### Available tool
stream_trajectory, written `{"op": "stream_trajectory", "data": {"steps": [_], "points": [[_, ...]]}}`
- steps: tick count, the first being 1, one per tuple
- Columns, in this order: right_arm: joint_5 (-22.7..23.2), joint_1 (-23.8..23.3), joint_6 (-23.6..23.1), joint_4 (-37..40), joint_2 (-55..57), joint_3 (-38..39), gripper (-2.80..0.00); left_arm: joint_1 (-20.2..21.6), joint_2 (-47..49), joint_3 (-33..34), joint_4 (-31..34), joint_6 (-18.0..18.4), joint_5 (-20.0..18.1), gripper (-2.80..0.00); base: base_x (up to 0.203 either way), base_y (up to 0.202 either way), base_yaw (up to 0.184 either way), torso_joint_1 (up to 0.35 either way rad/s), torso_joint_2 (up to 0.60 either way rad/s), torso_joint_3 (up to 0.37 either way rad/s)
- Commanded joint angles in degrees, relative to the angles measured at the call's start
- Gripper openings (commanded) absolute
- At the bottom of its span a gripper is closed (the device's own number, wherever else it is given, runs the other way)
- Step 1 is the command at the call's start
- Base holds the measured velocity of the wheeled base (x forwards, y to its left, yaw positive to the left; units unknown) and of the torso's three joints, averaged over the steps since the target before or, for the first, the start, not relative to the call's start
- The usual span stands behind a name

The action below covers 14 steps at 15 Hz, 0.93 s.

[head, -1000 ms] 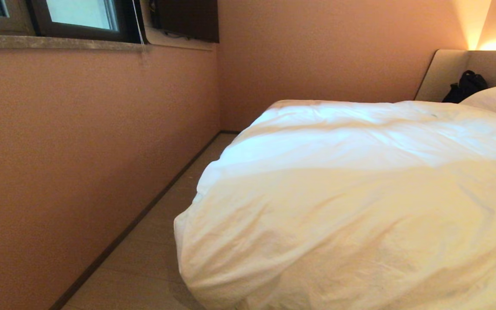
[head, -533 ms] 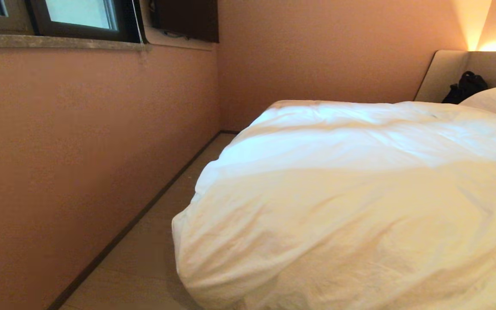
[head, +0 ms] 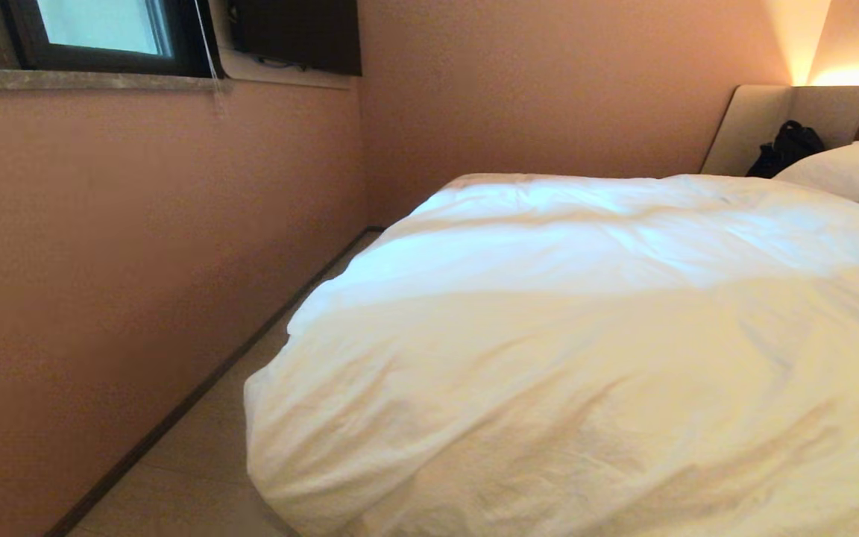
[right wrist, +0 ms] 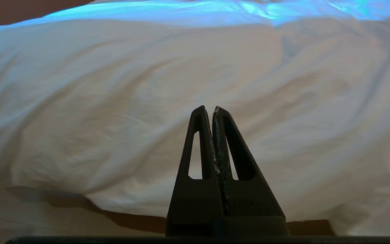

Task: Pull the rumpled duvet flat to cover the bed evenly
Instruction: Flatten the corners of the folded blanket

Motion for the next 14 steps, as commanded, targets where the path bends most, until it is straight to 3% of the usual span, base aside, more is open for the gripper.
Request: {"op": "stream_trajectory", "data": {"steps": [1,14], "points": [[0.0,0.0,0.0,0.0,0.0,0.0,-2.80,0.0,0.0,0.0,-0.1,-1.2,0.1,-2.80,0.000,-0.194,0.002,0.001,0.00,0.002],[0.0,0.0,0.0,0.0,0.0,0.0,-2.80,0.0,0.0,0.0,-0.3,-1.9,0.2,-2.80,0.000,-0.194,0.000,0.003,0.00,0.001]]}}
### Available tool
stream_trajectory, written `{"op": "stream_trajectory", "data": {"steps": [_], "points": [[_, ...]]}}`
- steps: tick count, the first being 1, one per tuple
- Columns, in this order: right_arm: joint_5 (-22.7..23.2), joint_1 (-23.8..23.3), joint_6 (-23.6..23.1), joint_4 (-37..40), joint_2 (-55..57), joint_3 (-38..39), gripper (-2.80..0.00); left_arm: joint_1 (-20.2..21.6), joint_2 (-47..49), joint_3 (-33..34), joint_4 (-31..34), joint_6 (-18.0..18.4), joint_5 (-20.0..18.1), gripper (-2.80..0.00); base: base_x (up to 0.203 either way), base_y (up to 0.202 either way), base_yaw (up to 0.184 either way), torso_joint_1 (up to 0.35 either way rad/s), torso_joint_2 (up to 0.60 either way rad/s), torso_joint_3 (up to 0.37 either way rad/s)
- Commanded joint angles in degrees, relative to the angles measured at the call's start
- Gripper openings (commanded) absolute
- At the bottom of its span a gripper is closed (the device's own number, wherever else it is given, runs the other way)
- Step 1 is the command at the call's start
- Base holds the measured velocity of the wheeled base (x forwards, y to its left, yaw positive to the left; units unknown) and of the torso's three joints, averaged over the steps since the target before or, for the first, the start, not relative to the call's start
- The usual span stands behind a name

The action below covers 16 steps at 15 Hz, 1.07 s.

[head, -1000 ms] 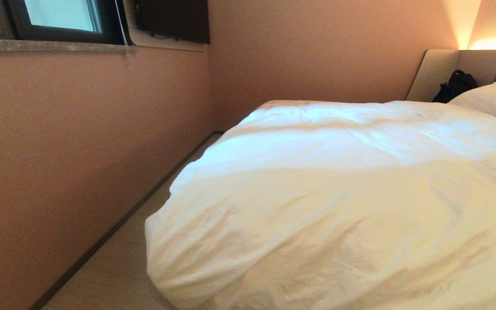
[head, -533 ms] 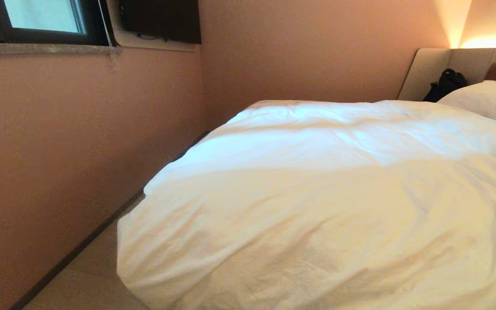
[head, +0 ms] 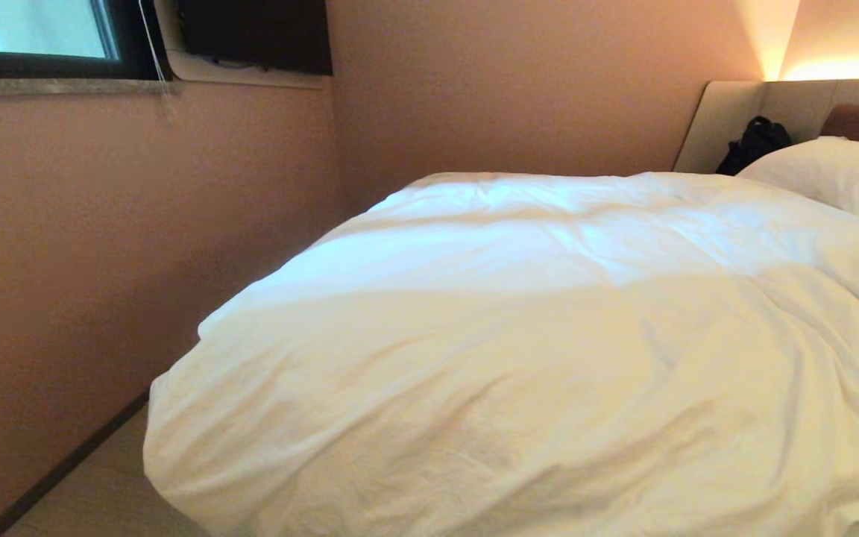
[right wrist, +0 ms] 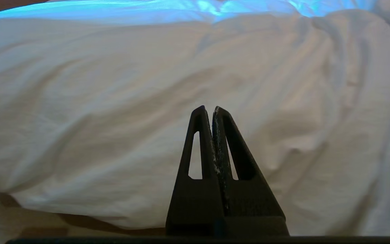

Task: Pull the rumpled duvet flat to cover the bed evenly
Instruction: Flatten the corners of the folded blanket

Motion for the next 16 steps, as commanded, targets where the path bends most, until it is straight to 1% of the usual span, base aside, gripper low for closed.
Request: {"op": "stream_trajectory", "data": {"steps": [1,16], "points": [[0.0,0.0,0.0,-0.1,0.0,0.0,-2.80,0.0,0.0,0.0,0.0,0.0,0.0,-2.80,0.000,-0.194,0.000,0.000,0.00,0.002],[0.0,0.0,0.0,-0.1,0.0,0.0,-2.80,0.0,0.0,0.0,0.1,-0.2,0.0,-2.80,0.000,-0.196,0.001,0.002,0.00,0.004]]}}
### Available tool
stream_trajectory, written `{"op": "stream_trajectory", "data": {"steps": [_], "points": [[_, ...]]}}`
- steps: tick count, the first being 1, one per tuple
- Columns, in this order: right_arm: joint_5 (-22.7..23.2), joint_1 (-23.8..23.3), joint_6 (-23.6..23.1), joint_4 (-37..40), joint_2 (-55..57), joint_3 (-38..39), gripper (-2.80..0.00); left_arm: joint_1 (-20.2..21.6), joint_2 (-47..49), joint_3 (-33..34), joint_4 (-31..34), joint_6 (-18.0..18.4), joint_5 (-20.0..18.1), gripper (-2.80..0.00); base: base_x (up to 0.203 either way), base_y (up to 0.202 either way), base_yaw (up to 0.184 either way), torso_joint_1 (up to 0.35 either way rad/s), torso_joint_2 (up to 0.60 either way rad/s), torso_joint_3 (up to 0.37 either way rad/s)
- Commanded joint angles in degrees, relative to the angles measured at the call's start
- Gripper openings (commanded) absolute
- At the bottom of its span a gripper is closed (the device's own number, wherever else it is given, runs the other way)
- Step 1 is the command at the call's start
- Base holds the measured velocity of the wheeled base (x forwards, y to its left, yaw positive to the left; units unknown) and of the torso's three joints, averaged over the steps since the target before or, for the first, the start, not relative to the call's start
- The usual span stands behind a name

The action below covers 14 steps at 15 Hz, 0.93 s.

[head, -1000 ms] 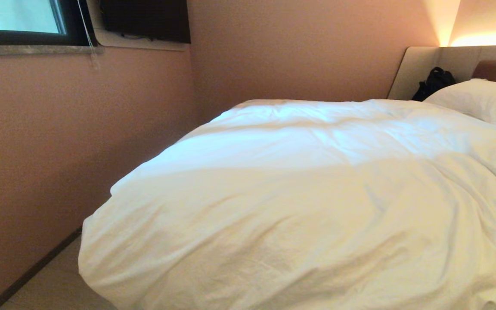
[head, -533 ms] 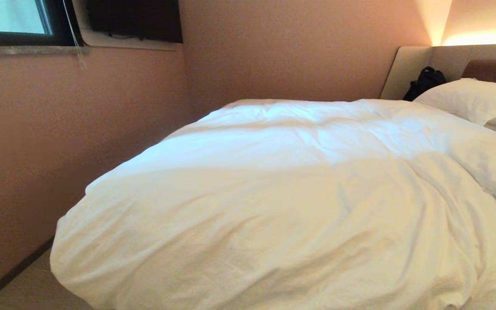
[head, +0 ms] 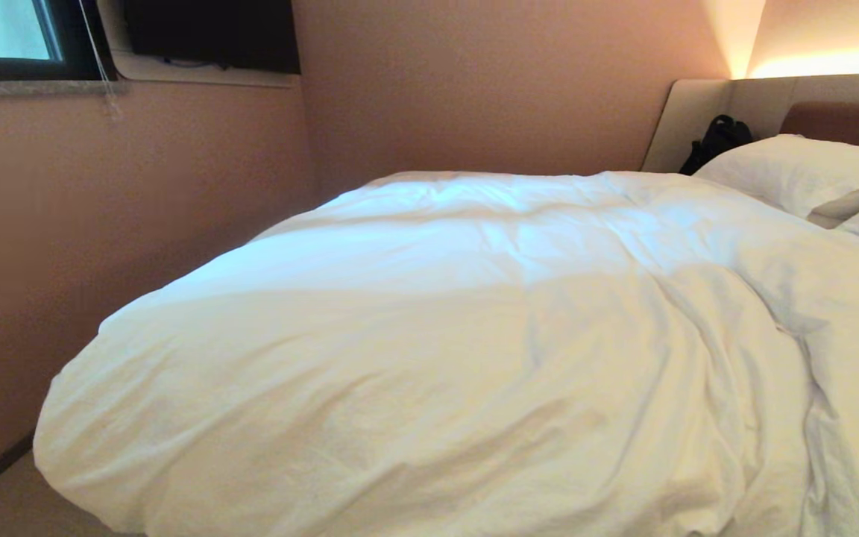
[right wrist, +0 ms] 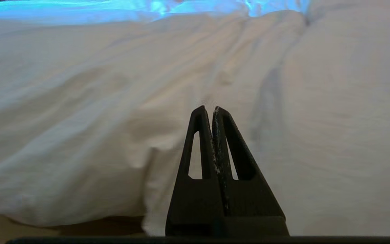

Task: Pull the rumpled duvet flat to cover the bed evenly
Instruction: Flatten the corners of the folded blanket

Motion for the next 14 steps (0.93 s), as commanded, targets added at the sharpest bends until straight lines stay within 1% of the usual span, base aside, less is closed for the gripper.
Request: {"op": "stream_trajectory", "data": {"steps": [1,3,14], "points": [[0.0,0.0,0.0,0.0,0.0,0.0,-2.80,0.0,0.0,0.0,0.0,0.1,-0.1,-2.80,0.000,-0.190,0.004,-0.002,0.01,0.002],[0.0,0.0,0.0,0.0,0.0,0.0,-2.80,0.0,0.0,0.0,-0.1,0.0,-0.1,-2.80,0.000,-0.118,-0.003,0.007,0.00,0.002],[0.0,0.0,0.0,0.0,0.0,0.0,-2.80,0.0,0.0,0.0,-0.1,0.0,-0.1,-2.80,0.000,0.000,0.000,0.000,0.00,0.000]]}}
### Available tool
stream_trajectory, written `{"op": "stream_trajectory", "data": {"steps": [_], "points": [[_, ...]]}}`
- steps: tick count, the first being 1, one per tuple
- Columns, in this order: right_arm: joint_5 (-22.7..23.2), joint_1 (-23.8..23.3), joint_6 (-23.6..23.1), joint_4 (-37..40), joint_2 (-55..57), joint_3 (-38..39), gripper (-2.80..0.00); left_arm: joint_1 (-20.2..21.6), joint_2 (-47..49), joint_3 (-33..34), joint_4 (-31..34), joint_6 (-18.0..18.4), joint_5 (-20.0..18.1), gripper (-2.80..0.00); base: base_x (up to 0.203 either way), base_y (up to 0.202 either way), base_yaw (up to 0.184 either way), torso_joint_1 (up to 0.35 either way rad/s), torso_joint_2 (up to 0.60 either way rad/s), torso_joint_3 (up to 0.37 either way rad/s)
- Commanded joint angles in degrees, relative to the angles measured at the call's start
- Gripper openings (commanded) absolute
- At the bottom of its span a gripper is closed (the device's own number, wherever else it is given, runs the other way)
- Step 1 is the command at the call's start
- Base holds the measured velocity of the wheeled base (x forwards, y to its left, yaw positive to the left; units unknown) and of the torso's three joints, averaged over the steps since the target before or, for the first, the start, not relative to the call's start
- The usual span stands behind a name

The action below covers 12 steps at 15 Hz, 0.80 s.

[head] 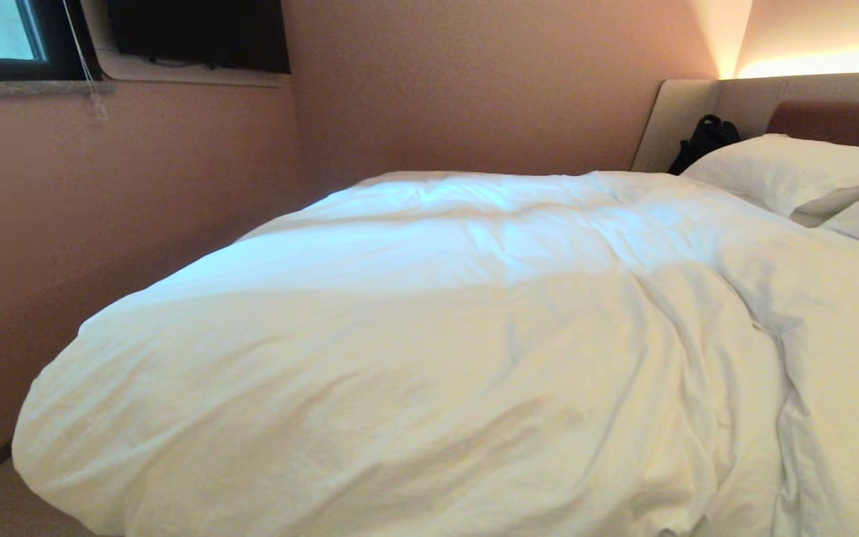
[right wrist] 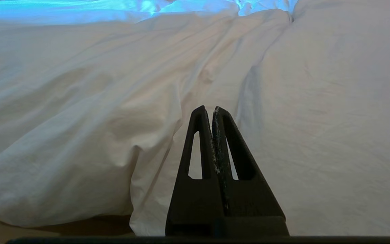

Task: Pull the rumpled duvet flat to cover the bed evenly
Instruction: Flatten the corners of the folded blanket

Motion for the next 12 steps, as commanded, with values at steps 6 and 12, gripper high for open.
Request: {"op": "stream_trajectory", "data": {"steps": [6,12], "points": [[0.0,0.1,0.0,0.0,0.0,0.0,-2.80,0.0,0.0,0.0,0.0,0.0,0.0,-2.80,0.000,0.000,0.000,0.000,0.00,0.000],[0.0,0.1,0.0,0.0,0.0,0.0,-2.80,0.0,0.0,-0.1,0.4,0.6,0.0,-2.80,0.000,0.000,0.000,0.000,0.00,0.000]]}}
